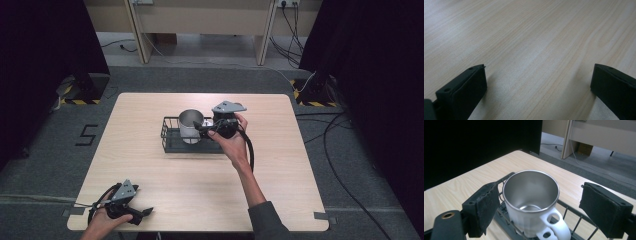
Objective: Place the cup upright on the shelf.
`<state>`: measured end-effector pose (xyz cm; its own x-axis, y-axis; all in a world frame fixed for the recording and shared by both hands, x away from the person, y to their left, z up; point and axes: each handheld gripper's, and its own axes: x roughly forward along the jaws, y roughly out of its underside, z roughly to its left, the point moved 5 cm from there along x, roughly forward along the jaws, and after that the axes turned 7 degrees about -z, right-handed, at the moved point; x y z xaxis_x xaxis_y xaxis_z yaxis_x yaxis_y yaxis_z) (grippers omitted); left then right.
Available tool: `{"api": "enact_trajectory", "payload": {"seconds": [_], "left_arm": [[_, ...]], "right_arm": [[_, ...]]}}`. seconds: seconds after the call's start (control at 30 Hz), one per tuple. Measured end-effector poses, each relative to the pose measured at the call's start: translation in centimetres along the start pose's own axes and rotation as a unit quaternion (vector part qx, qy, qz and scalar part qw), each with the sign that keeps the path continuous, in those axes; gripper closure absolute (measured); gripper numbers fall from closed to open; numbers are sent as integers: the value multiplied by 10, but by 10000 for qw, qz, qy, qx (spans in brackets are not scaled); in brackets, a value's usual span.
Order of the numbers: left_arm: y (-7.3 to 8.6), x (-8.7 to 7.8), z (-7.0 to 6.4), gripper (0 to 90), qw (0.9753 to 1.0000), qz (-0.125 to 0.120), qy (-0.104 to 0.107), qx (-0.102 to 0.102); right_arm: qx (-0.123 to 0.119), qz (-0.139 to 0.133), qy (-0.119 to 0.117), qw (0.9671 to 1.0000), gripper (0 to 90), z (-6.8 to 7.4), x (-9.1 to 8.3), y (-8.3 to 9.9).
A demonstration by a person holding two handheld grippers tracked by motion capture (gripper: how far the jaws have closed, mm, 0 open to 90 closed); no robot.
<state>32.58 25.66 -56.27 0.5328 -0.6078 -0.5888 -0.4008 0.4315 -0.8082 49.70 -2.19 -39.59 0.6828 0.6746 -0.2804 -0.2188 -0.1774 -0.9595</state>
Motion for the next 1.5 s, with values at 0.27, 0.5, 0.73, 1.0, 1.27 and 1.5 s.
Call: {"api": "enact_trajectory", "payload": {"seconds": [0.27, 0.5, 0.73, 1.0, 1.27, 1.5], "left_arm": [[0, 0, 0, 0, 10000, 2, 3, 1], [0, 0, 0, 0, 10000, -4, 0, 3], [0, 0, 0, 0, 10000, -6, 0, 3], [0, 0, 0, 0, 10000, -10, -2, 0], [0, 0, 0, 0, 10000, -2, -2, 0], [0, 0, 0, 0, 10000, -3, -3, 0]], "right_arm": [[37, -65, 7, 10000, 156, -1, -18, 9], [107, -115, 28, 9999, 156, -4, -41, 25], [143, -140, 95, 9998, 157, -8, -59, 38], [214, -133, 117, 9996, 158, -7, -76, 57], [211, -190, 168, 9995, 158, -4, -88, 73], [290, -142, 147, 9994, 157, 3, -99, 97]]}}
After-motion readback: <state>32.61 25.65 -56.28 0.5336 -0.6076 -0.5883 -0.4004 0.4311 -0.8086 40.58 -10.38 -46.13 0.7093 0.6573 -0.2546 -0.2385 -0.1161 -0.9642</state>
